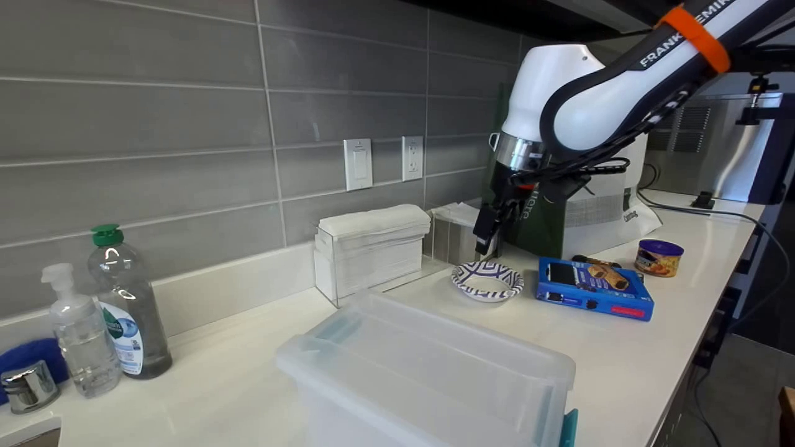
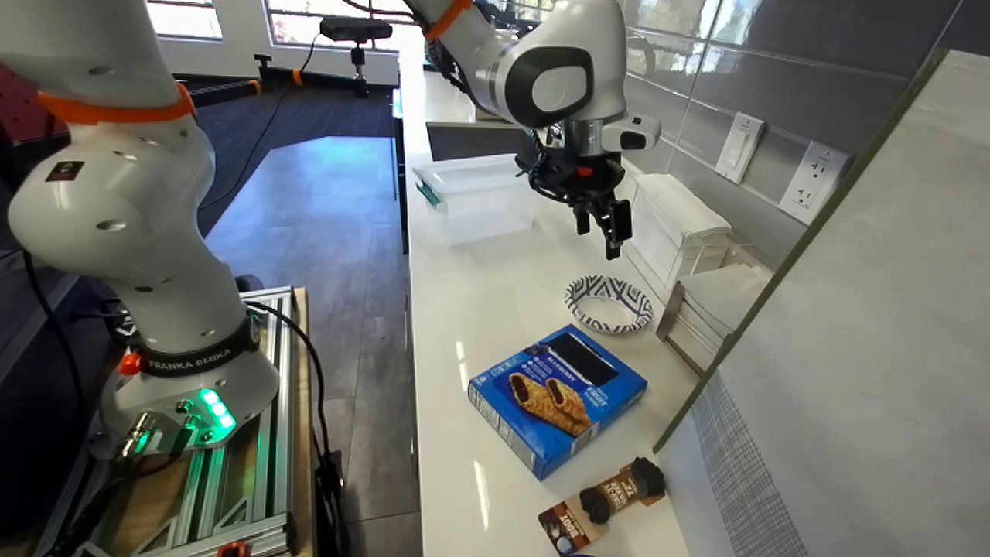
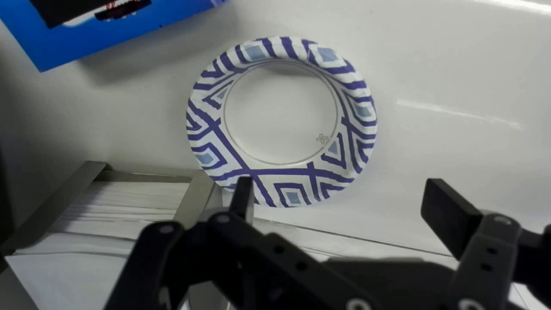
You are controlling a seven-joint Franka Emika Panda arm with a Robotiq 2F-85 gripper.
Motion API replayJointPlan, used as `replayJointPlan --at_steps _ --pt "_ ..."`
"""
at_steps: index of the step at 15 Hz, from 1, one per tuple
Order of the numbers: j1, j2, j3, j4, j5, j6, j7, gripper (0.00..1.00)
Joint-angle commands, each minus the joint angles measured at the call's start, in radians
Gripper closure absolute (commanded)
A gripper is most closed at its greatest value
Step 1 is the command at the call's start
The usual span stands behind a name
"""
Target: Unstack the black and white bowls.
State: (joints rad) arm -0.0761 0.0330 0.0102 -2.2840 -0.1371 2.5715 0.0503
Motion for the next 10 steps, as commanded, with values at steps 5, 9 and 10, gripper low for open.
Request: replayJointPlan --at_steps 5,9,10 --pt "0.025 0.073 -0.033 0.056 -0.082 0.013 0.072 0.0" --pt "0.053 0.099 -0.039 0.073 -0.208 -0.025 0.13 0.0" --pt "0.059 0.107 -0.039 0.076 -0.222 -0.027 0.138 0.0"
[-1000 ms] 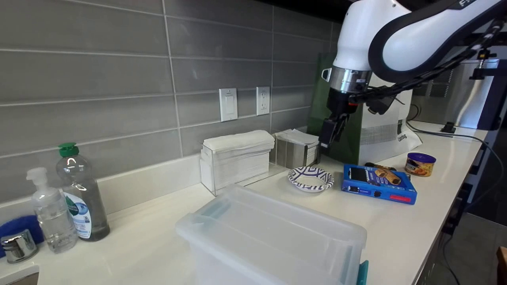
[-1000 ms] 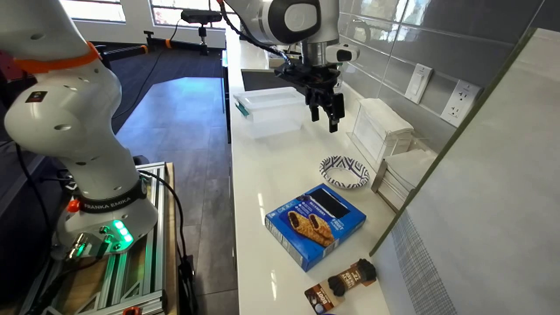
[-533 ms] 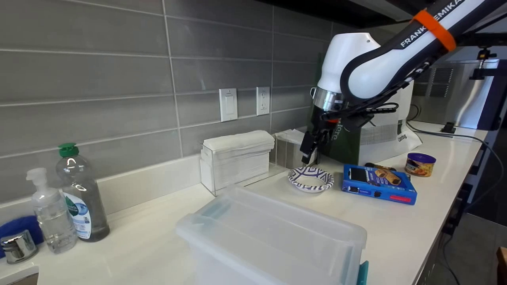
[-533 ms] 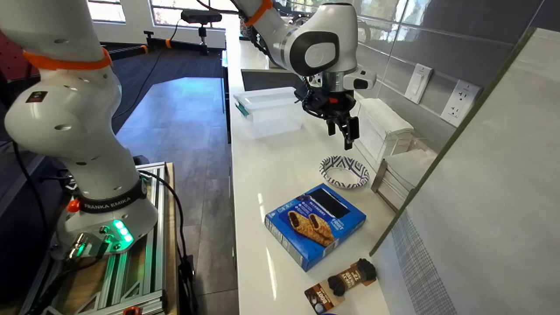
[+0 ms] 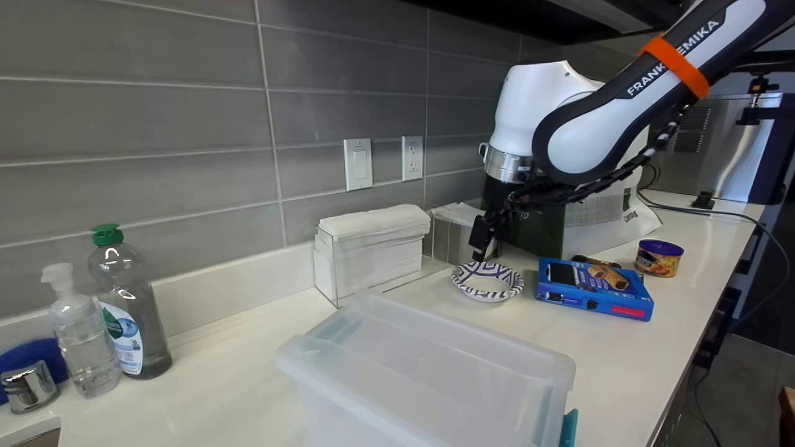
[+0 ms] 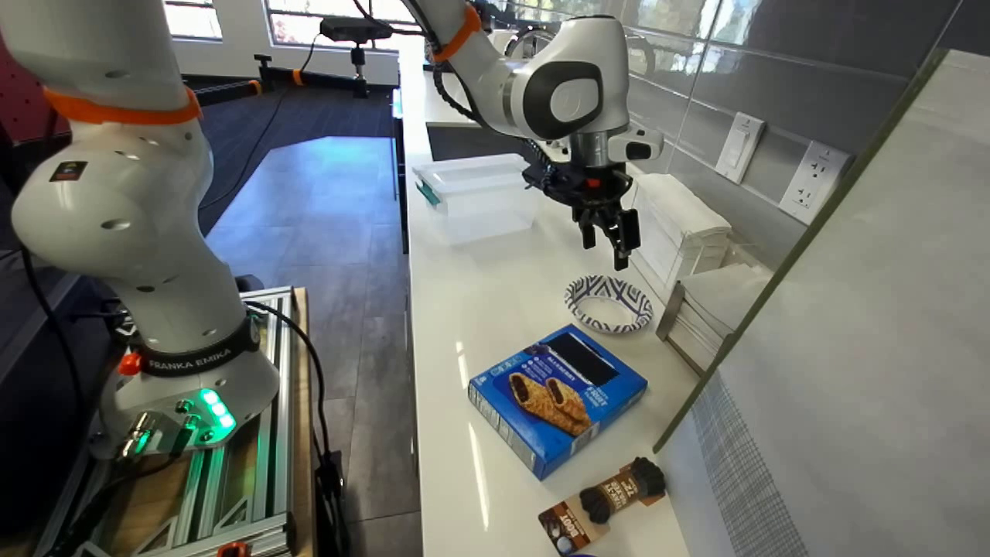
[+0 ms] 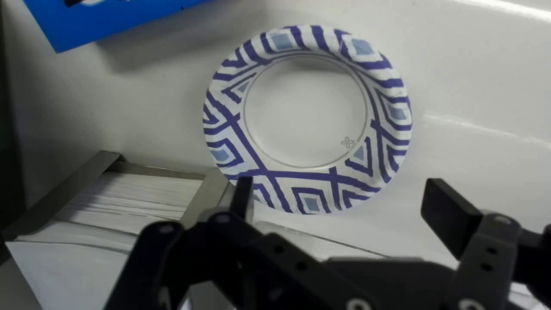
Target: Unstack the black and white bowls.
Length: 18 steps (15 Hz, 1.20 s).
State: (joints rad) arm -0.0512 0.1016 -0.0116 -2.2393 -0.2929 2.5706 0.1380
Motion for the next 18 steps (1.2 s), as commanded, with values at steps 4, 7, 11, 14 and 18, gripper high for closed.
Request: replayJointPlan --at_steps 4,7,11,14,18 --pt "0.049 0.074 -0.011 0.046 -0.033 -0.015 0.011 0.07" --pt "0.059 0.106 -0.007 0.061 -0.014 -0.008 0.0 0.15" --pt "0.07 0.149 -0.004 0.088 0.003 -0.003 -0.015 0.14" --pt "0.07 0.169 -0.002 0.101 0.026 0.003 -0.036 0.23" --pt "0.064 0.188 0.001 0.114 0.068 0.006 -0.071 0.28"
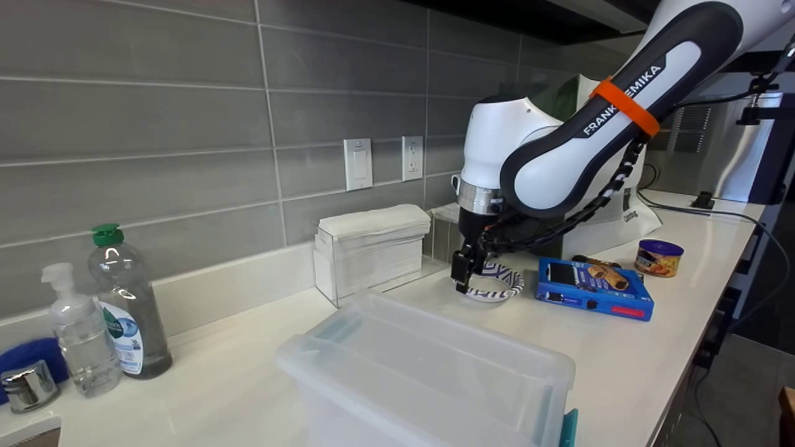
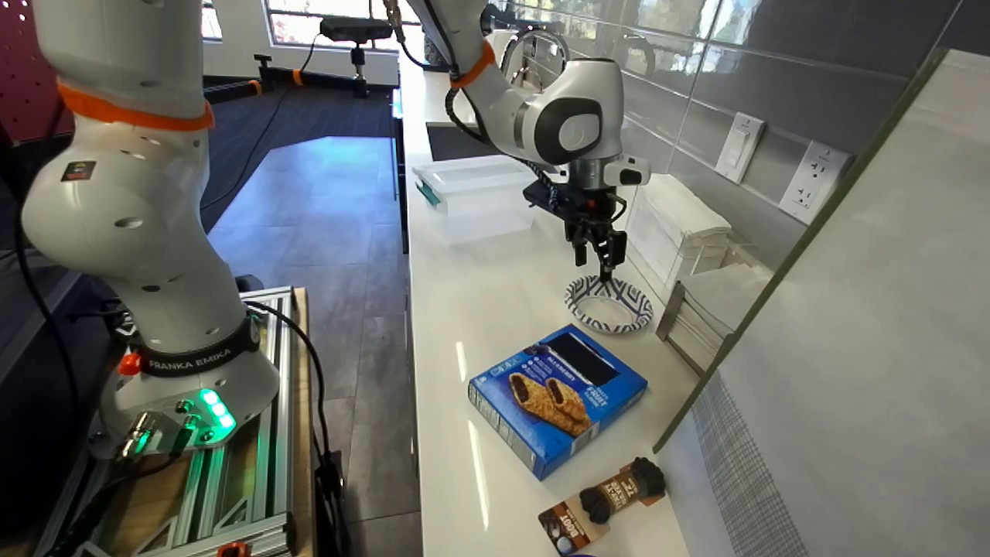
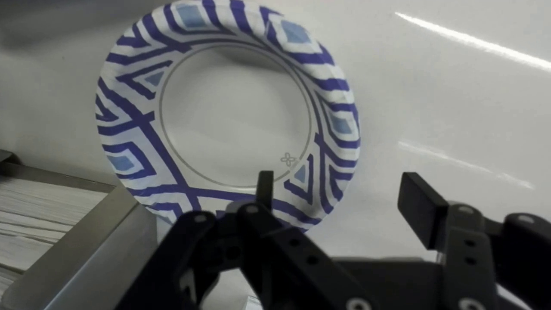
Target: Unstack the black and white bowls.
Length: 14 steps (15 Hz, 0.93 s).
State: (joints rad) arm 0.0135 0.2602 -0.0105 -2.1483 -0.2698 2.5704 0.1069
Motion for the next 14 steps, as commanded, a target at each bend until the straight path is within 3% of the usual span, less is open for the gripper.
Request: replayJointPlan --at_steps 1,5,6,7,11,12,14 --pt "-0.003 0.033 0.003 0.025 0.06 0.006 -0.053 0.28" --pt "-0.005 0.039 0.003 0.026 0.098 0.006 -0.079 0.41" --pt "-0.006 0.042 0.003 0.028 0.106 0.008 -0.085 0.4" --pt "-0.009 0.045 0.006 0.029 0.118 0.008 -0.094 0.45" --pt "-0.023 0.042 0.011 0.025 0.166 0.01 -0.133 0.5" --pt "-0.024 0.041 0.01 0.024 0.172 0.009 -0.139 0.57" --pt "-0.03 0.037 0.013 0.021 0.191 0.011 -0.155 0.59"
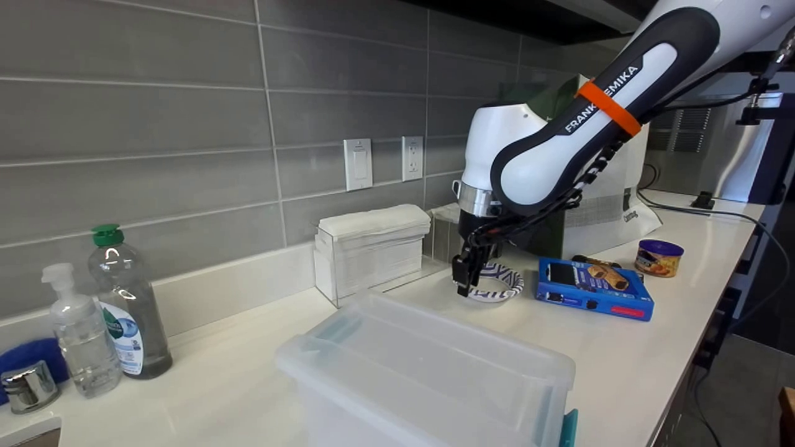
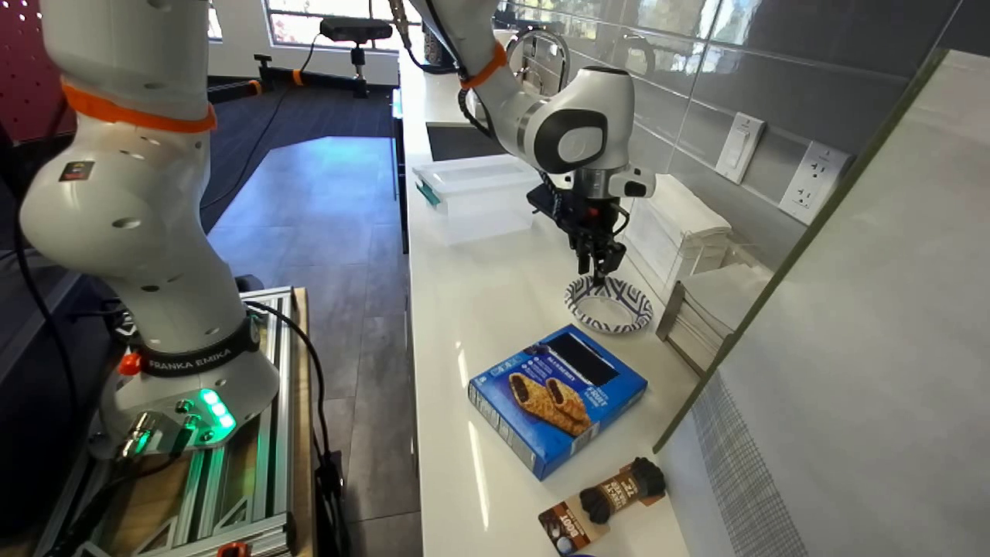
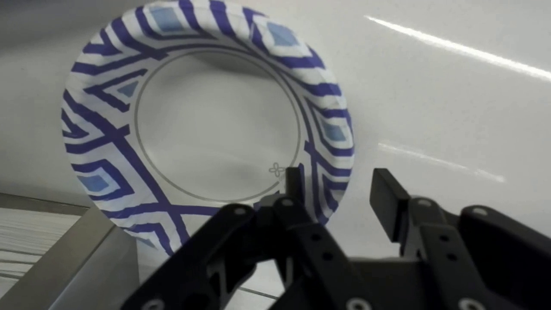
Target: Unstack the black and white bowls.
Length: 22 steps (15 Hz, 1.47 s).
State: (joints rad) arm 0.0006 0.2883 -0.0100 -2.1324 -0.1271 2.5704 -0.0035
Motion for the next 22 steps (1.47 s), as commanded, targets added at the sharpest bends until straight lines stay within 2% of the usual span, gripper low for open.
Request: replayJointPlan --at_steps 1,2,3,4,5,12,16,20,22 --pt "-0.019 0.007 0.012 0.005 0.053 0.008 -0.048 0.6" --pt "-0.022 0.006 0.013 0.005 0.063 0.008 -0.057 0.6" --pt "-0.025 0.005 0.015 0.005 0.075 0.009 -0.067 0.65" --pt "-0.029 0.005 0.017 0.005 0.086 0.008 -0.076 0.64" --pt "-0.031 0.005 0.019 0.005 0.095 0.008 -0.085 0.69" --pt "-0.047 0.003 0.032 0.01 0.152 0.002 -0.136 0.79" --pt "-0.054 0.009 0.037 0.013 0.179 0.0 -0.166 0.75" --pt "-0.063 0.003 0.043 0.009 0.2 0.001 -0.188 0.96" --pt "-0.065 -0.002 0.043 0.006 0.202 0.001 -0.193 0.94"
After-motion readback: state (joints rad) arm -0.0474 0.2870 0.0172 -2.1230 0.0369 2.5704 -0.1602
